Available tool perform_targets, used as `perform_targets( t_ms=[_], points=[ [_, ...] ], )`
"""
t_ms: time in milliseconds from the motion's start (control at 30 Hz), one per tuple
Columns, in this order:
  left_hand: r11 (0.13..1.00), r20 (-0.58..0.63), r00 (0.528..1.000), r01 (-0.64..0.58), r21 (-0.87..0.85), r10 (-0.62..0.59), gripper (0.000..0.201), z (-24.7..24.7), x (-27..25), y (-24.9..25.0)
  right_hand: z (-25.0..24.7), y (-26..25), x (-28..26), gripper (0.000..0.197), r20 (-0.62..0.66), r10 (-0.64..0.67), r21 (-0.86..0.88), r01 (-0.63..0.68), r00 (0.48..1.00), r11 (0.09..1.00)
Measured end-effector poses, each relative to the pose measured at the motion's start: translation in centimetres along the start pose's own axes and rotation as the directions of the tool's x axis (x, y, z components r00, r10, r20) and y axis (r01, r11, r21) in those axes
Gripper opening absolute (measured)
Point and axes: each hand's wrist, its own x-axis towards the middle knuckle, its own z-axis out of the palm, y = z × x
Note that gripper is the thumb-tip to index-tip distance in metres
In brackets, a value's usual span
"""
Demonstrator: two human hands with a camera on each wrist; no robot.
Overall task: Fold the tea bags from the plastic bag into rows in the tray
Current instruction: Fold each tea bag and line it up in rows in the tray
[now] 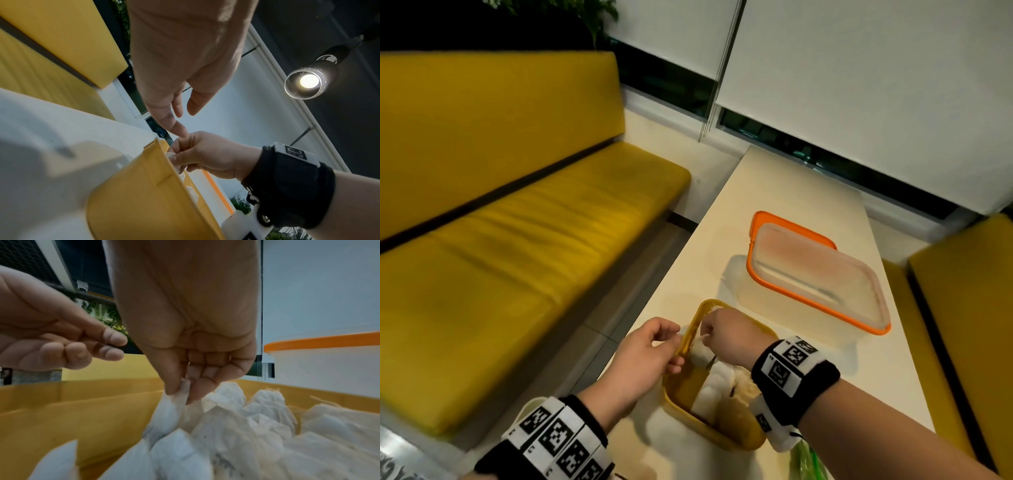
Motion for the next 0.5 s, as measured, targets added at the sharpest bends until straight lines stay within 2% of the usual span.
perform_targets(
  t_ms=[233, 500],
  points=[
    [1.000, -0.022, 1.000, -0.008, 0.004, 0.008, 0.009, -0.3, -0.5, 0.0, 0.4, -0.1, 0.5, 0.020, 0.013, 0.028, -0.058, -0.027, 1.000, 0.998],
    [0.998, -0.012, 0.998, -0.053, 0.041, 0.054, 0.011, 1.6, -1.3, 0.9, -0.4, 0.9, -0.7, 0.022, -0.055, 0.057, 0.140, -0.049, 0.997, 0.989]
  ],
)
